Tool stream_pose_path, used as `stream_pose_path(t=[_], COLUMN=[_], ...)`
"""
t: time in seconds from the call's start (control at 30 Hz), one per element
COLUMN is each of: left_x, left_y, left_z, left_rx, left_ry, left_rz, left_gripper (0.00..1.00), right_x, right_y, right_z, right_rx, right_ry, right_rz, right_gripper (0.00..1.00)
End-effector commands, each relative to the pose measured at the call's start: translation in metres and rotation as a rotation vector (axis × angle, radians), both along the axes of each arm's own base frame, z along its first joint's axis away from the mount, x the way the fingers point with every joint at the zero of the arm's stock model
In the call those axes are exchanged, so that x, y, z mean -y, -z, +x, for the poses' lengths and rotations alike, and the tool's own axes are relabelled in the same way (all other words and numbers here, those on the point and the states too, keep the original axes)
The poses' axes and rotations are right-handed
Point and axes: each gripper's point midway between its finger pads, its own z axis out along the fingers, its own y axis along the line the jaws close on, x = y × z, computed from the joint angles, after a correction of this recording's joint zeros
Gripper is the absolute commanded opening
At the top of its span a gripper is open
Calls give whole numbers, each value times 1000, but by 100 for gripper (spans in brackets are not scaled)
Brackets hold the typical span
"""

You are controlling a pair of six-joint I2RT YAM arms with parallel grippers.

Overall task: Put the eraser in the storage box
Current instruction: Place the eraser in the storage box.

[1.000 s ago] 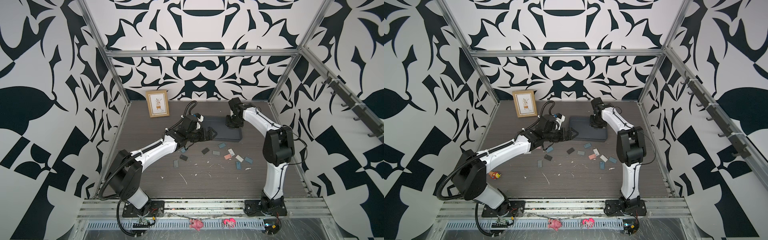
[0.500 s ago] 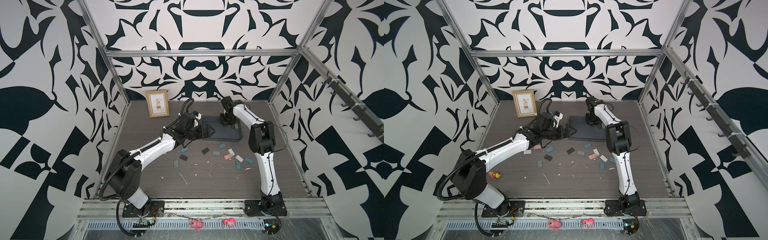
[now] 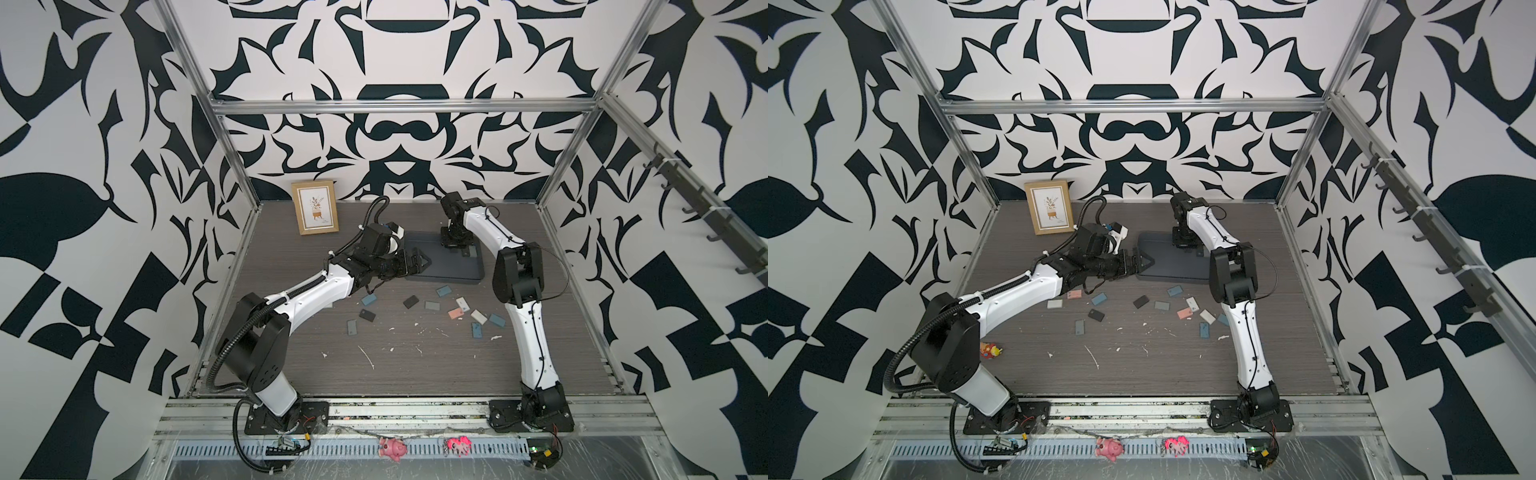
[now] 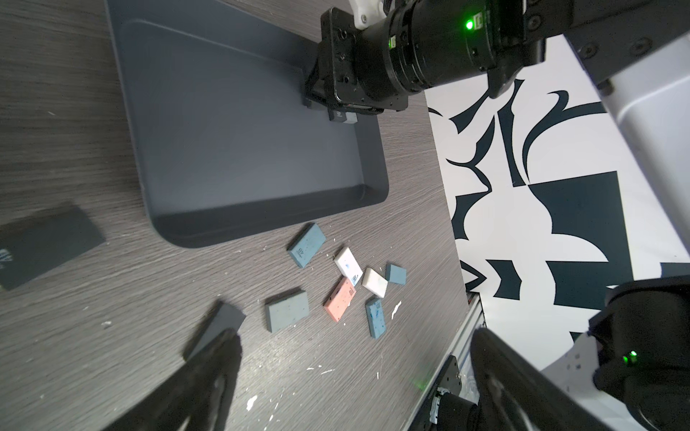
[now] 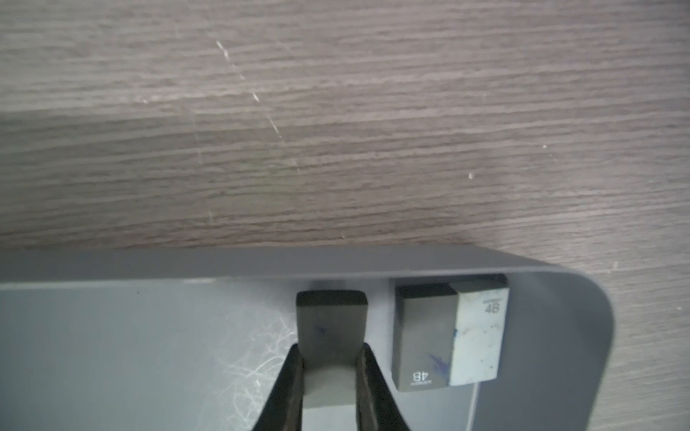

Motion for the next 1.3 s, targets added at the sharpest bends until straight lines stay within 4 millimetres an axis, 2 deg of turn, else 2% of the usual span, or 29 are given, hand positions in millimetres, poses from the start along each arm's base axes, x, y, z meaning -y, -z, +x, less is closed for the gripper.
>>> stream_pose_path(t=[0.0, 0.7, 0.77, 1.27], left_x=[3, 3, 2, 3], left_y=[-7, -7, -6, -4], left_z=[5, 3, 3, 3], left_rx=[9, 6, 6, -1], left_ry=[6, 4, 3, 2], left_rz=[-22, -25, -23, -26], left_gripper=[99, 99, 99, 99], right_x=[8, 16, 22, 21], right_y=[-21, -10, -11, -1], right_z=[2, 0, 2, -6], right_rx=[29, 6, 17, -3], right_ry=[3, 25, 35, 46], right_rz=[-29, -32, -65, -51], right_gripper=[17, 25, 25, 28])
